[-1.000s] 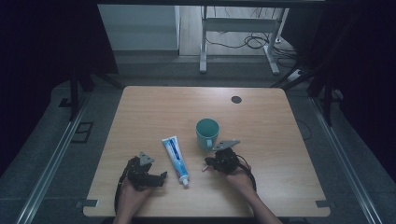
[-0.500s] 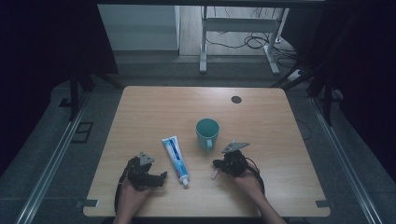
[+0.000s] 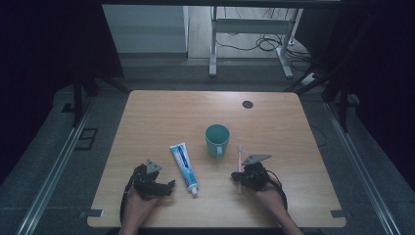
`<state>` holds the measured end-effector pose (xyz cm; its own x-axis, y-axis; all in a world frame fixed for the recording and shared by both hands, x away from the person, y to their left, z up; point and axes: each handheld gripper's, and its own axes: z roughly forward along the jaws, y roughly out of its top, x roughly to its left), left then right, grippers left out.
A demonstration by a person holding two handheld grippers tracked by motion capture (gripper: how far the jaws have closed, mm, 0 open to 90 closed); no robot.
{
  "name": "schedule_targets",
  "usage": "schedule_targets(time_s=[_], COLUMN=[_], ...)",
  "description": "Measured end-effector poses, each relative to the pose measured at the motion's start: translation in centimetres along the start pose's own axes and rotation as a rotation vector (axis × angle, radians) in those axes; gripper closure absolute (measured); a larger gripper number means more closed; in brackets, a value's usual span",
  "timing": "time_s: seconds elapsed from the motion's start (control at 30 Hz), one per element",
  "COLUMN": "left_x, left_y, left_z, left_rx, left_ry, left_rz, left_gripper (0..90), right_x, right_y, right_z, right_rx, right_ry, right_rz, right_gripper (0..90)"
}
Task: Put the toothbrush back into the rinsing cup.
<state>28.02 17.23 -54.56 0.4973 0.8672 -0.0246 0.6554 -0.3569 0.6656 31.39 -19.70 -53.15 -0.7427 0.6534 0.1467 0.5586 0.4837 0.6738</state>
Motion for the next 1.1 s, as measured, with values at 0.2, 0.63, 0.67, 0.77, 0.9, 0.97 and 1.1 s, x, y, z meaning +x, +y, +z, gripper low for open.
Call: schedule_targets(time_s=[0.2,0.63,0.67,0.77,0.9,0.97,1.1], left_x=[0.0,0.0,0.0,0.0,0.0,0.0,0.0], left_y=[0.0,0.0,0.0,0.0,0.0,0.0,0.0], left_z=[0.0,0.0,0.0,0.0,0.0,0.0,0.0], left_rx=[0.0,0.0,0.0,0.0,0.0,0.0,-0.001], left_ry=[0.0,0.0,0.0,0.0,0.0,0.0,0.0], left_rz=[0.001,0.0,0.0,-0.001,0.0,0.0,0.001], left_gripper=[1.1,1.1,1.1,1.1,1.1,1.1,1.1], right_x=[-0.8,-2.9,-3.0,-3.5,-3.4,-3.2,-3.3], right_y=[-0.9,-2.4,-2.5,-2.7,-2.6,-2.4,-1.9], right_z=[-1.2,-3.2,-3.4,-3.8,-3.8,-3.9,-4.5], right_rx=[0.004,0.013,0.015,0.019,0.028,0.03,0.05], right_ry=[-0.022,-0.077,-0.082,-0.092,-0.089,-0.088,-0.104], right_rz=[0.014,0.046,0.05,0.059,0.053,0.046,0.035], right_gripper=[86.7,86.4,86.4,86.3,85.2,82.9,76.9])
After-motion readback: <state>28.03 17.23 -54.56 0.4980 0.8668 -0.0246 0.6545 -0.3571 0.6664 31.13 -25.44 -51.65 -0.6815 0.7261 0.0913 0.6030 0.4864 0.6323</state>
